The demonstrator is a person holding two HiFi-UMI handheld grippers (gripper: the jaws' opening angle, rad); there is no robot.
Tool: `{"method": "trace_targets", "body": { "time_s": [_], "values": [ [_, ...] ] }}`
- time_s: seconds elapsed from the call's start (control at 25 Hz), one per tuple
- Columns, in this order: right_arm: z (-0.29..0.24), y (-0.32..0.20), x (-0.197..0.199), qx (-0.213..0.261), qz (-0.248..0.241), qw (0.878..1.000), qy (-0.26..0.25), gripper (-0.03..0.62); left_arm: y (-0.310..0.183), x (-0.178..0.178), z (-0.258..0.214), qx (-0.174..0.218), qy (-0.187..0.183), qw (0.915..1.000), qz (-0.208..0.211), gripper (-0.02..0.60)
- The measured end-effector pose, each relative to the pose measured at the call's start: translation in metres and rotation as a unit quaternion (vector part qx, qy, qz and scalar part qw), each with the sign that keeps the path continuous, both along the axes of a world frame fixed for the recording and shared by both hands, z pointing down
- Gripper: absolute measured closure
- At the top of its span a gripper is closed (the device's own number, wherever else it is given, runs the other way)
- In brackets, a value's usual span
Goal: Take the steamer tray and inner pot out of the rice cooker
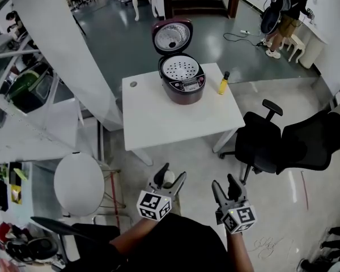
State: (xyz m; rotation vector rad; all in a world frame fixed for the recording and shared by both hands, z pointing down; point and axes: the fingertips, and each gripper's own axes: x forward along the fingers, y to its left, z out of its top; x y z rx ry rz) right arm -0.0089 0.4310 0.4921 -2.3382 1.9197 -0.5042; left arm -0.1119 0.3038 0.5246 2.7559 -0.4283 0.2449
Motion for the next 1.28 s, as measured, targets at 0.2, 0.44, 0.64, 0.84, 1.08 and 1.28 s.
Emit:
{"method": "trace_targets", "body": {
  "time_s": [0.2, 0.44, 0.64, 0.84, 1.08, 1.28],
  "values": [
    [0.000, -0.072, 0.019, -0.010, -0.051, 0.999, 0.005, 0.368, -0.076, 0.042, -0.012, -0.024, 0.015, 0.9996, -0.010, 0.316],
    [-0.001, -0.157, 0.052, -0.024, -0.070, 0.997, -0.013, 0.368, -0.153, 0.076, -0.027, -0.012, 0.013, 0.9998, -0.011, 0.316],
    [0.004, -0.221, 0.064, -0.047, -0.085, 0.995, -0.009, 0.368, -0.216, 0.087, -0.027, -0.024, 0.014, 0.9994, -0.022, 0.316],
    [0.010, -0.274, 0.079, -0.055, -0.085, 0.995, -0.022, 0.368, -0.260, 0.102, -0.019, -0.056, 0.017, 0.9982, -0.012, 0.316],
    [0.025, -0.321, 0.086, -0.086, -0.099, 0.991, -0.020, 0.368, -0.307, 0.120, -0.007, -0.064, 0.019, 0.9978, 0.001, 0.316],
    [0.020, -0.344, 0.105, -0.095, -0.112, 0.989, -0.001, 0.368, -0.333, 0.127, -0.004, -0.075, 0.030, 0.9964, -0.026, 0.316]
  ]
}}
